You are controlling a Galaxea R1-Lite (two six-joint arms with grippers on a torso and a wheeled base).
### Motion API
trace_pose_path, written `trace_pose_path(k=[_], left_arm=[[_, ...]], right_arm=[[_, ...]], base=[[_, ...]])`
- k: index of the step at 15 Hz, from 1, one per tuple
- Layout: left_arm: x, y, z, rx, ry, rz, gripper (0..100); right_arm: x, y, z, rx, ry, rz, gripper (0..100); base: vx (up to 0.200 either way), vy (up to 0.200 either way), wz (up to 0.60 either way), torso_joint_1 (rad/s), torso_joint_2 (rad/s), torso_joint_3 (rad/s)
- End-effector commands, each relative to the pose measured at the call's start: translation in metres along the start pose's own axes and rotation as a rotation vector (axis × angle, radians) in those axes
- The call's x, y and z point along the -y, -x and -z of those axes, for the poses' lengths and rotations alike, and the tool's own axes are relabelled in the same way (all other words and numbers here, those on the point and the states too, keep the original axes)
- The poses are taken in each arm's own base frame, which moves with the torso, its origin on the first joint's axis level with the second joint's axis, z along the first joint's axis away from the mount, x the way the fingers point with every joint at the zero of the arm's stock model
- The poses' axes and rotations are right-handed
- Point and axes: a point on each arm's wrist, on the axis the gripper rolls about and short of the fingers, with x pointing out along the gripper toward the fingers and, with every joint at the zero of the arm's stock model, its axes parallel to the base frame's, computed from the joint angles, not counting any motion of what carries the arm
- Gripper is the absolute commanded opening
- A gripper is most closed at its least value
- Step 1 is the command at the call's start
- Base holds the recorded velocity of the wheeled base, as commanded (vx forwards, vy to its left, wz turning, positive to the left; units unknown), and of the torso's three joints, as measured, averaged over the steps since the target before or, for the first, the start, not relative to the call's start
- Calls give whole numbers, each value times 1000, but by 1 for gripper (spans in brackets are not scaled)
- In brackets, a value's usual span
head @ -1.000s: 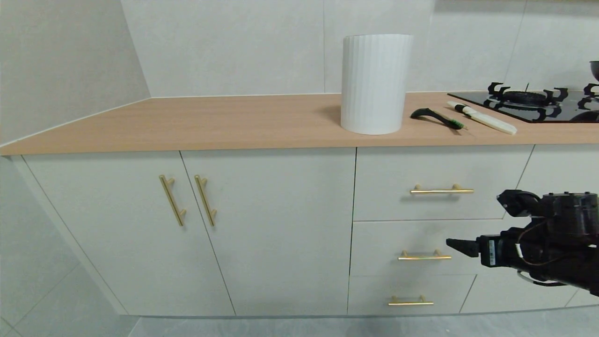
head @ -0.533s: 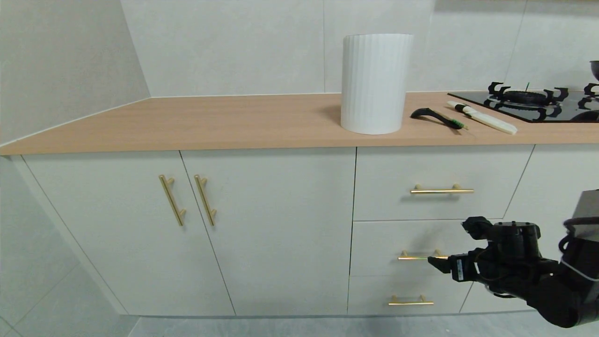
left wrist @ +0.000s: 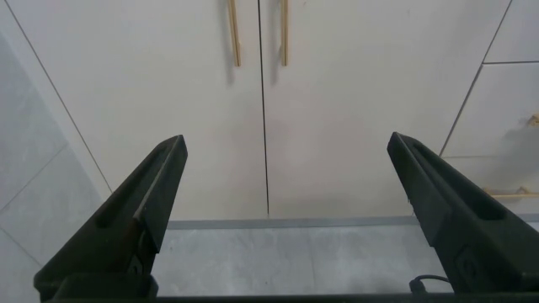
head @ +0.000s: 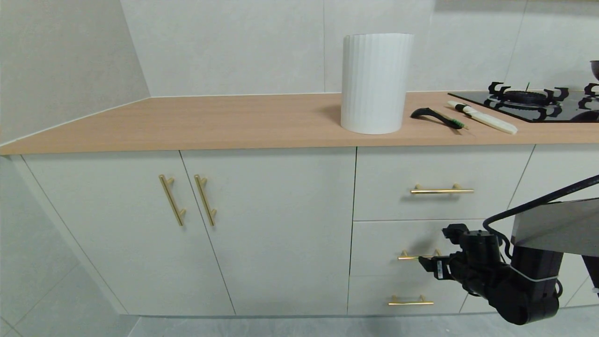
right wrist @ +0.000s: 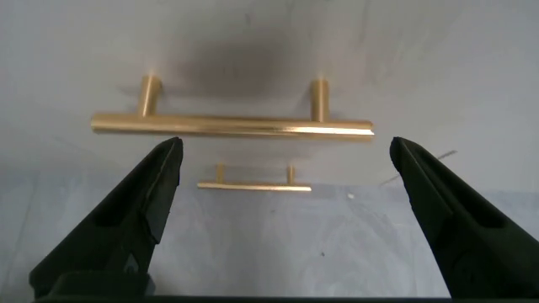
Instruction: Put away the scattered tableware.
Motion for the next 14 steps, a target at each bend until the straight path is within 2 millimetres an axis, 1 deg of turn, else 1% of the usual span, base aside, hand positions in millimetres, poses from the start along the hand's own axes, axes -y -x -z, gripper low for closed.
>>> trace_pose_path(k=[1,3,5,8,14], left_arm=[[0,0,0,0,0,-1,100],[0,0,0,0,0,1,100],[0,0,0,0,0,-1,100],[0,0,0,0,0,-1,100],[0,0,0,0,0,1,100]], right_arm=[[-1,-7,1,4,-7,0,100],[-2,-10,-1,15,-7,3,100],[-3,-16,0,26,-8,41,100],[-3,-22,5,14,-5,51,100],[-2,-21,9,-4,-2,52,100]], base=[[0,0,0,0,0,0],[0,0,0,0,0,0],[0,0,0,0,0,0],[0,0,0,0,0,0],[0,0,0,0,0,0]])
